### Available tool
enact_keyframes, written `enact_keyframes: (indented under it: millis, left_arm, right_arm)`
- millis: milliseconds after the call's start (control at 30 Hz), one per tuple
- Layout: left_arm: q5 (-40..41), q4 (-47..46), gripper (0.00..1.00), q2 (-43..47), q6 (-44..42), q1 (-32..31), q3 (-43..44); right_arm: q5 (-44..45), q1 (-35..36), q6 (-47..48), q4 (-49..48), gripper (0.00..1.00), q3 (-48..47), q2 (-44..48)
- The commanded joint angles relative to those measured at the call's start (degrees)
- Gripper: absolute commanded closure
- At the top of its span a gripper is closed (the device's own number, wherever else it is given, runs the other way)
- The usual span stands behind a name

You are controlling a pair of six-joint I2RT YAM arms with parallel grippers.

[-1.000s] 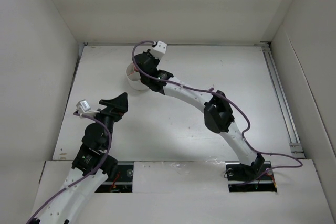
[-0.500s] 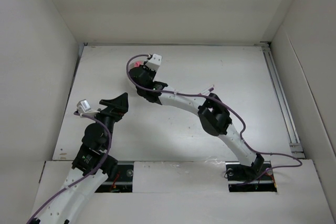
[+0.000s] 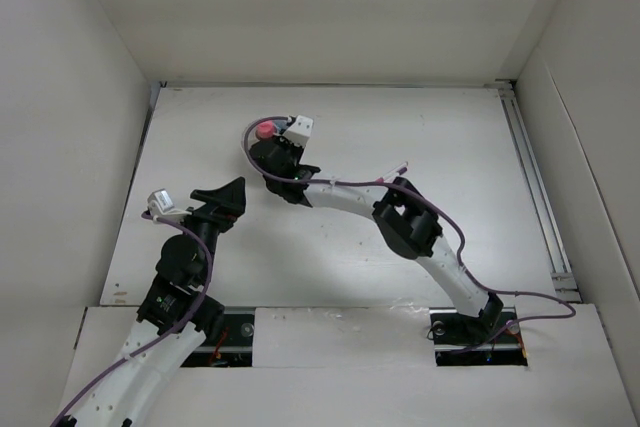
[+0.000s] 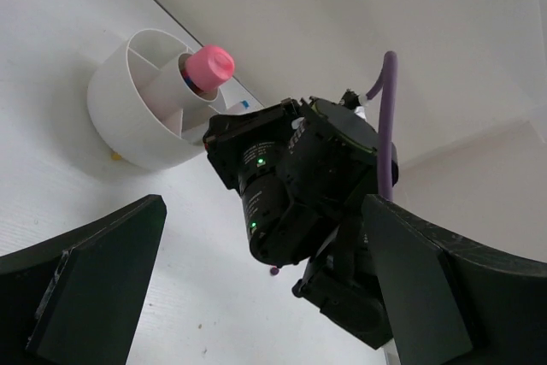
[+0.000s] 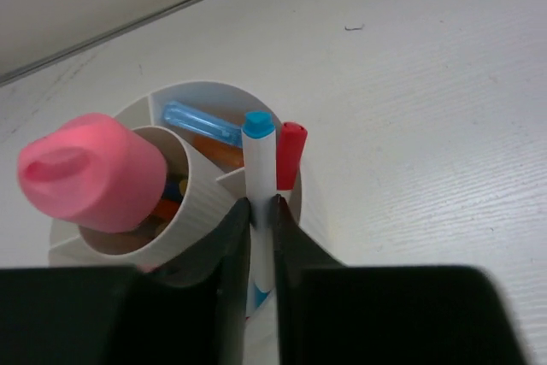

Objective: Sort the stationery into containers
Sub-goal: Place the pen in the storage box, then pick up the pen from the center of the board.

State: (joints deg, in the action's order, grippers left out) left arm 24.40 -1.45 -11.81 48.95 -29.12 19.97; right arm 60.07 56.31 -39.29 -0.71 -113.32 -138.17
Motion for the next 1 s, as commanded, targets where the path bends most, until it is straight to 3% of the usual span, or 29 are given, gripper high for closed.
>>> enact_keyframes:
  millis: [0, 33, 67, 200, 700, 733, 833, 900, 967]
  left_arm:
    - [-0.7, -2.8, 0.0, -0.1, -0.3, 0.2, 0.2]
    - [-1.2, -2.8, 0.0, -0.1, -0.3, 0.2, 0.2]
    - [-1.2, -2.8, 0.0, -0.1, -0.3, 0.2, 0.2]
    - [-1.8, -3.4, 0.0, -0.7, -0.3, 0.2, -0.3]
    - [-2.9, -4.4, 0.0, -1.3, -0.3, 0.2, -0.3]
    - [-2.9, -4.4, 0.0, -1.3, -0.3, 0.2, -0.3]
    - [-2.9, -4.4, 0.0, -1.3, -0.8, 0.2, -0.3]
    - [-3.6, -4.4, 0.0, -1.8, -1.3, 0.2, -0.3]
    - [-5.0, -5.1, 0.0, -2.5, -1.3, 0.2, 0.2]
  right_arm:
    - [1.7, 0.3, -1.1, -1.1, 0.77, 2.0, 4.5]
    - [1.7, 0.3, -1.8, -1.1, 0.68, 3.3, 5.4]
    - [1.2, 0.3, -2.4, -1.1, 0.52, 3.8, 6.4]
    - [-0.3, 0.3, -2.4, -1.1, 0.35, 5.6, 9.8]
    - [-5.0, -1.3, -8.1, 5.8, 0.3, 12.1, 20.2]
    - [-5.8, -2.1, -9.1, 7.1, 0.31, 15.0, 21.4]
    - [-10.8, -5.8, -15.2, 12.3, 0.6, 20.7, 26.7]
    - [-13.5, -8.5, -21.1, 16.2, 0.96, 27.2, 31.4]
    - [-15.9, -13.4, -24.5, 21.2, 1.0, 34.9, 36.4]
